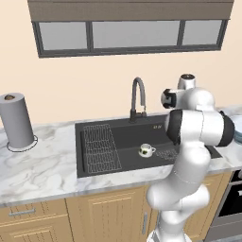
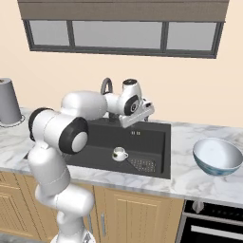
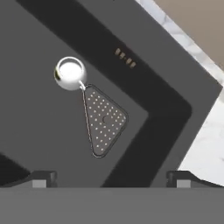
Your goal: Pick the mug and place it in the sink. Pick the bowl and place it in the open cabinet and then close the cabinet.
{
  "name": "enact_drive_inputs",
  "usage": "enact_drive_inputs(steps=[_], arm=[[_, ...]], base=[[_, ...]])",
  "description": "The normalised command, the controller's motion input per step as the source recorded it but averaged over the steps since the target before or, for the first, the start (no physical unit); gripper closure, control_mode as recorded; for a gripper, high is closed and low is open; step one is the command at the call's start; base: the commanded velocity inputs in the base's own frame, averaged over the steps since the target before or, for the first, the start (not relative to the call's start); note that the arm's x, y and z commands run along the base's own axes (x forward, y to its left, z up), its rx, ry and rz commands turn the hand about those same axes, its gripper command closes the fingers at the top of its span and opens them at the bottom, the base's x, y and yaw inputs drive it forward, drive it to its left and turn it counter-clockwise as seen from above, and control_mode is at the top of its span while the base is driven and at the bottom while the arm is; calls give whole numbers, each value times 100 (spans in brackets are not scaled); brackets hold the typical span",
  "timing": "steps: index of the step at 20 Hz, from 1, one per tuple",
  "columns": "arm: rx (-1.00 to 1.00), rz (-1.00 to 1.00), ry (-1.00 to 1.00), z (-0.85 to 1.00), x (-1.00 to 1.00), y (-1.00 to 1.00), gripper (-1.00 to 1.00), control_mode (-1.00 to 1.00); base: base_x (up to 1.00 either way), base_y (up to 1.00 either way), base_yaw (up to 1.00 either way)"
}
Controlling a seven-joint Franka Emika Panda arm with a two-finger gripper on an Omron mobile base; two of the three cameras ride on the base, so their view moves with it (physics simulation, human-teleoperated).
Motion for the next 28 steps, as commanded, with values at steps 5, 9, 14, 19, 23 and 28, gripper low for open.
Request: enact_drive_inputs(steps=[5,9,14,19,23,28], arm=[[0,-63,-4,40,-42,-9,-100,-100],[0,-75,-11,5,-21,0,-100,-100],[0,-73,-24,4,-7,-2,-100,-100],[0,-72,-26,8,-2,-1,-100,-100],[5,-68,-30,0,0,-6,-100,-100],[7,-55,-42,0,-1,-24,-100,-100]], base=[[0,0,0],[0,0,0],[0,0,0],[0,0,0],[0,0,0],[0,0,0]])
